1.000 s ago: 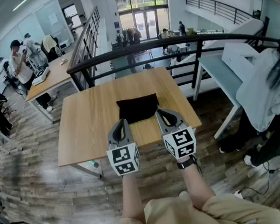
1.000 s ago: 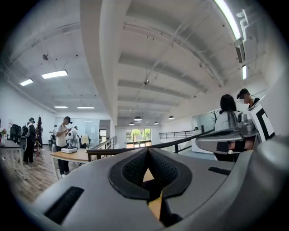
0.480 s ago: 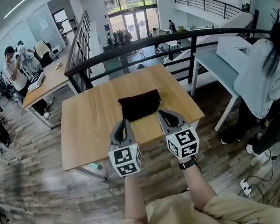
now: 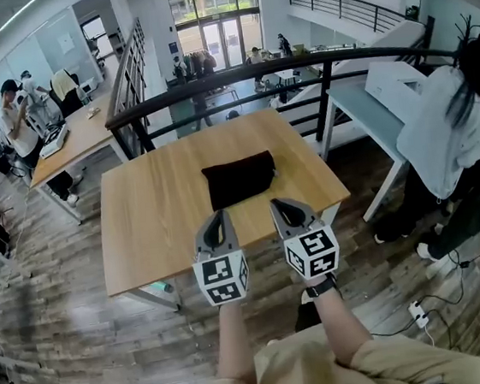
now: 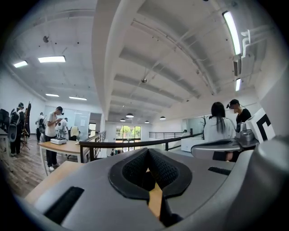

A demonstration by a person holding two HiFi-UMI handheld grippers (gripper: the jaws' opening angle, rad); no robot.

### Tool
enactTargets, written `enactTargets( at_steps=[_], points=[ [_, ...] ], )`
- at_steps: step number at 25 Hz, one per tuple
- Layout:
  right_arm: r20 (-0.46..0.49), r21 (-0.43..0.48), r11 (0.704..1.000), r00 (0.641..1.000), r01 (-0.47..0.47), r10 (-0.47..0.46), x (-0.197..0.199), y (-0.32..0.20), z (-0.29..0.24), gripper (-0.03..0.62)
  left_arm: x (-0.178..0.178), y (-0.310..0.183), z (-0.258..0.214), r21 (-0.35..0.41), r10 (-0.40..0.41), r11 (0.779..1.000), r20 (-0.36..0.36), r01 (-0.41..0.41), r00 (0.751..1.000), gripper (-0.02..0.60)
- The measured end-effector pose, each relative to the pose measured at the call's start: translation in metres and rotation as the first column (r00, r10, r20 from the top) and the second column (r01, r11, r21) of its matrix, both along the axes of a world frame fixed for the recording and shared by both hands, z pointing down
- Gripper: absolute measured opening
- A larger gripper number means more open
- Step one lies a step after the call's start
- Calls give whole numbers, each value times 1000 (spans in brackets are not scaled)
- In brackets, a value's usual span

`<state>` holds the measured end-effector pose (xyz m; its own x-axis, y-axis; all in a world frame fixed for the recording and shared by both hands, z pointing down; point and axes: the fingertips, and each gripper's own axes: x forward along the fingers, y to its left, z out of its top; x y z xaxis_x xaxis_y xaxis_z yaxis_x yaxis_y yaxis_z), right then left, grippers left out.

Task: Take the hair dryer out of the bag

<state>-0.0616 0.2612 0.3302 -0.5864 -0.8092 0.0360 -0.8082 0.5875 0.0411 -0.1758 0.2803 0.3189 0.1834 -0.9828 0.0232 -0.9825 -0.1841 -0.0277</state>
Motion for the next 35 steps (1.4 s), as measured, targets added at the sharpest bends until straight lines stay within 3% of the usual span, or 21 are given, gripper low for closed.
enactTargets(
  at_steps=[9, 19, 26, 35],
  points=[
    [10, -30, 996, 996, 87, -86, -17, -73, 3, 17, -8, -72, 2, -15, -39, 999, -10, 39, 999, 12],
    [59, -1, 995, 993, 105, -104, 14, -213, -29, 17, 19, -197, -21, 10, -76, 997, 15, 76, 997, 12],
    [68, -1, 992, 989, 128, -128, 42, -284, -34, 17, 48, -268, -27, 16, -95, 995, 17, 95, 995, 12],
    [119, -59, 987, 983, 150, -143, 66, -336, 2, 18, 69, -307, 17, -71, -100, 992, 46, 103, 994, 12]
  ],
)
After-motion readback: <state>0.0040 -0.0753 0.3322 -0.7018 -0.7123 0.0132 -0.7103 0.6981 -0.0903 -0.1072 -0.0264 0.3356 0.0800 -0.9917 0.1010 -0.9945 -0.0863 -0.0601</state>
